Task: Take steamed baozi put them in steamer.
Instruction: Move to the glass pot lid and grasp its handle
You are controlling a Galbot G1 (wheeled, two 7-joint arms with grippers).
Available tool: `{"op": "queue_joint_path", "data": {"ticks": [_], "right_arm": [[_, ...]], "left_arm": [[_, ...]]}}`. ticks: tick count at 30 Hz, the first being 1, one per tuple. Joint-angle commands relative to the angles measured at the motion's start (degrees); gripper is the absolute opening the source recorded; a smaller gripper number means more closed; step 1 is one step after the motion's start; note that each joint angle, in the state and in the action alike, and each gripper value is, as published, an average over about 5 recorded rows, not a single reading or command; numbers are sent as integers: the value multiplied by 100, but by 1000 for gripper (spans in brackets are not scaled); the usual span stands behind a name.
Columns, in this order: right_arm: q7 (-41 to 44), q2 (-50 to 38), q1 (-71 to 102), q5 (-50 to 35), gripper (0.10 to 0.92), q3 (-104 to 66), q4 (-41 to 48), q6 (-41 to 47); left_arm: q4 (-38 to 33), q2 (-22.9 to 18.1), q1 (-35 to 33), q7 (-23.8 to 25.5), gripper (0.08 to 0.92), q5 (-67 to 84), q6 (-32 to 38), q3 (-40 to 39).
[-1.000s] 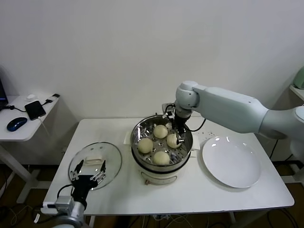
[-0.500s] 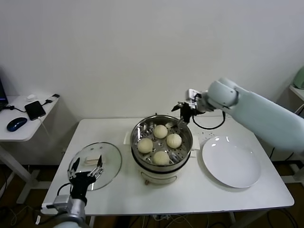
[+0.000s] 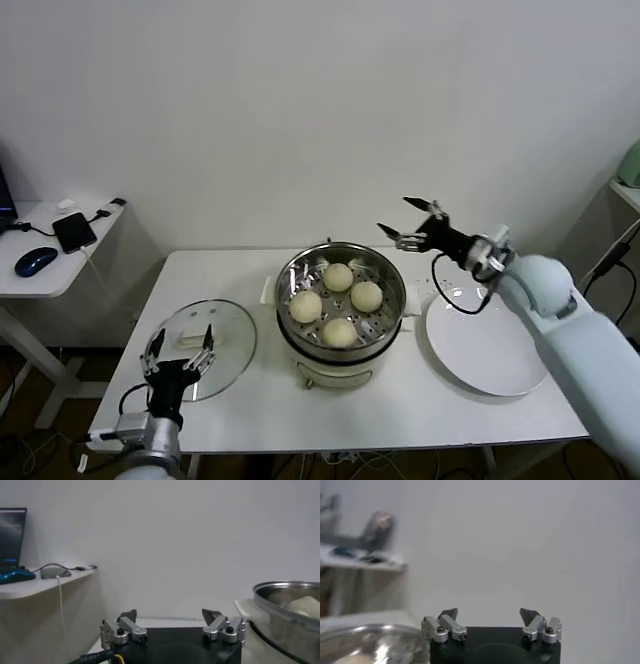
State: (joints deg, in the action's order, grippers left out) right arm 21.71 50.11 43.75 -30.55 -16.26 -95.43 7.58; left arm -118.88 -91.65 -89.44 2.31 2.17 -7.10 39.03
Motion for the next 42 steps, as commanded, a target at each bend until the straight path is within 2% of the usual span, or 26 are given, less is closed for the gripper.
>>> {"op": "queue_joint_path", "data": {"ticks": [1,6,9,12,15,21,25,34,42], "right_arm": [[-1240,1506,3095,-170,823,-2129,-349,-1268],[-1209,1692,3335,-208,823,-2154,-194,-1306],[-1204,1717,3394,-253,823,-2152,-154,-1303],[-1171,1712,3476,-268,823,-2150,-169,-1309],[-1142,1708,3535,-266,823,-2160,-166,-1334],[-1092,1662,3628,-268,823,-2183,-183,-1370],[-1072,1647,3627,-266,823,-2179,-173,-1352],[-1075,1621,3492,-253,823,-2168,-24,-1334],[-1076,1684,3478,-214,823,-2157,3,-1334]], "left_arm": [[314,61,299,-56,823,-1493,77,97],[606,120,488,-68,823,-3137,212,258],[869,260,638,-133,823,-4389,548,326],[1290,545,811,-661,823,-6152,921,222],[1483,882,816,-828,823,-7271,1085,18],[1635,1345,636,-526,823,-7955,955,-286],[2115,1300,865,-464,823,-8082,1165,-156],[2378,1261,974,-752,823,-8153,719,-314],[2833,1233,1340,-761,823,-8218,627,-321]]}}
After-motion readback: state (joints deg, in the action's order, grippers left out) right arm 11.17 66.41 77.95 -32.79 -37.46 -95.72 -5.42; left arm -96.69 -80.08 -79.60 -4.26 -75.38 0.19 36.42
